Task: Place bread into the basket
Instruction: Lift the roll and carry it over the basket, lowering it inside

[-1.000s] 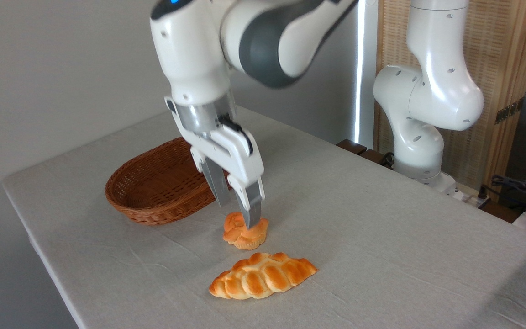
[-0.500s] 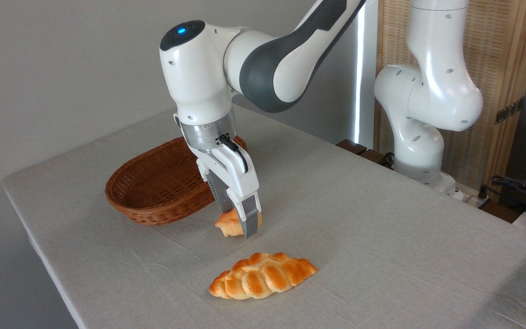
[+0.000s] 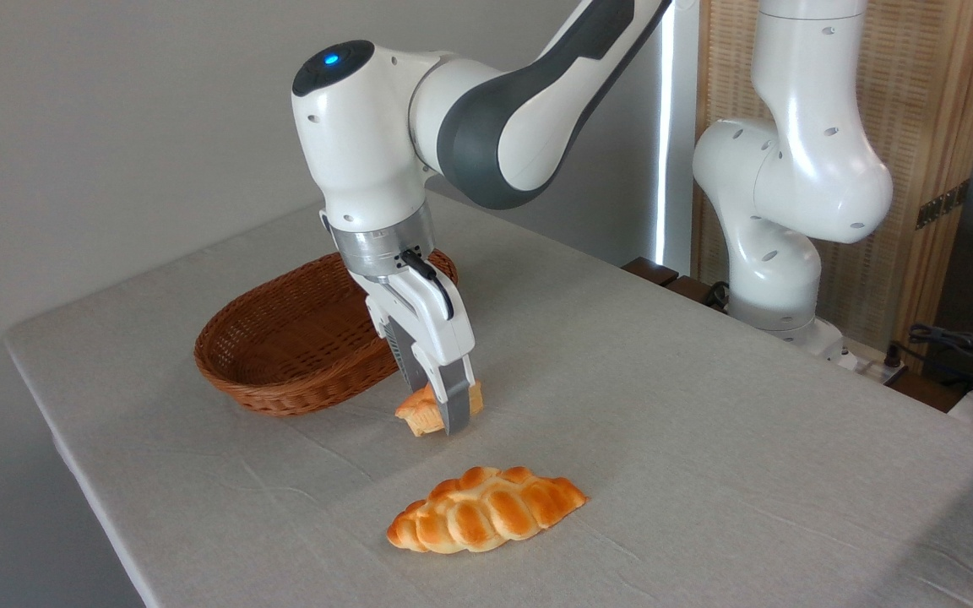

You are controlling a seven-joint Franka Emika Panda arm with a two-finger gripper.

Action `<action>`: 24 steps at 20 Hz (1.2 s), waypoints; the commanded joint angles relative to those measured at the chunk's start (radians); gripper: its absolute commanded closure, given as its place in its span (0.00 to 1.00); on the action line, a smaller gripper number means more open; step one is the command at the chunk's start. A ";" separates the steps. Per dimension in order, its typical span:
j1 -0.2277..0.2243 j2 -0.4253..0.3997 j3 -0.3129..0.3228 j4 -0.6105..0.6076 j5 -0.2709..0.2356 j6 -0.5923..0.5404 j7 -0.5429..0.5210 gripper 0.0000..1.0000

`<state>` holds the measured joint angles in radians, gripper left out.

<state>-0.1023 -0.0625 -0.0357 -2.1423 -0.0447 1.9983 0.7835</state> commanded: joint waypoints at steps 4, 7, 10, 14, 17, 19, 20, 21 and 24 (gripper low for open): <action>-0.004 -0.011 0.010 0.005 -0.006 0.014 0.019 0.69; 0.000 -0.048 0.019 0.062 -0.047 -0.028 0.019 0.66; 0.001 -0.079 0.008 0.134 -0.125 -0.053 0.008 0.63; -0.011 -0.073 -0.108 0.163 -0.208 -0.024 -0.001 0.63; -0.011 -0.019 -0.191 0.162 -0.208 0.068 -0.030 0.21; -0.011 0.013 -0.236 0.163 -0.205 0.152 -0.032 0.00; -0.011 0.024 -0.243 0.163 -0.207 0.172 -0.032 0.00; -0.011 0.033 -0.245 0.162 -0.207 0.172 -0.032 0.00; -0.017 0.055 -0.245 0.162 -0.205 0.171 -0.032 0.00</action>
<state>-0.1168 -0.0296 -0.2854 -1.9942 -0.2368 2.1600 0.7478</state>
